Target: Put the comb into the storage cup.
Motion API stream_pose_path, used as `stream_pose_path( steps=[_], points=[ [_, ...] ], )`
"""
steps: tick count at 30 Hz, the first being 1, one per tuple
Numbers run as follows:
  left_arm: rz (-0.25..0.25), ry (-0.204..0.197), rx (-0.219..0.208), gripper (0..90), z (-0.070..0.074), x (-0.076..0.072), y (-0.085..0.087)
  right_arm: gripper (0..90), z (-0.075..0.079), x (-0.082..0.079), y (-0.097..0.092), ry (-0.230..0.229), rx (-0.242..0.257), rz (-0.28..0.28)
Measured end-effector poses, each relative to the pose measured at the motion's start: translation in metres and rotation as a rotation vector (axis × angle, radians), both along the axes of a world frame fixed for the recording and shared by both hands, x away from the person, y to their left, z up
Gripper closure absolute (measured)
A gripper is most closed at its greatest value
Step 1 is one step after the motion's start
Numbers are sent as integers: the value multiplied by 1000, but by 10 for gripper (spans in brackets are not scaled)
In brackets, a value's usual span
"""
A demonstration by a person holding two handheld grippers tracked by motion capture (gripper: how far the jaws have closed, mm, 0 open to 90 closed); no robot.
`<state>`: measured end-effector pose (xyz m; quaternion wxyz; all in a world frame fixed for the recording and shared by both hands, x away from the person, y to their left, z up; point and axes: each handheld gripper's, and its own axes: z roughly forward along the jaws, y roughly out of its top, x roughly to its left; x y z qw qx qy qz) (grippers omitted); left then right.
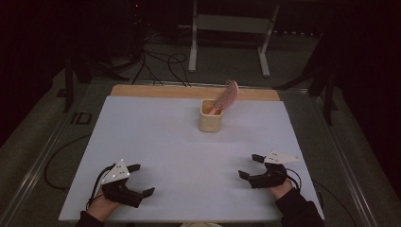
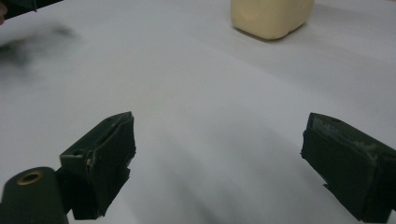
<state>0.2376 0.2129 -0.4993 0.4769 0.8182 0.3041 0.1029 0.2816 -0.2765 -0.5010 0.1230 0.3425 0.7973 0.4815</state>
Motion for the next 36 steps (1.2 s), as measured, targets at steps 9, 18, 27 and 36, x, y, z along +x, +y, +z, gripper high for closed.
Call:
stream_pose_path(
  steps=[9, 18, 27, 36],
  points=[
    [2, 3, 0, 1, 0, 1, 0, 98, -3, -14, -19, -3, -8, -37],
    [3, 4, 5, 1, -1, 1, 0, 98, -5, -22, -25, 1, -13, -59],
    [14, 0, 3, 2, -1, 2, 1, 98, -6, -18, -18, -6, -20, -37],
    [13, -3, 1, 1, -1, 2, 2, 99, -7, -18, -18, 3, -15, -46]
  ],
)
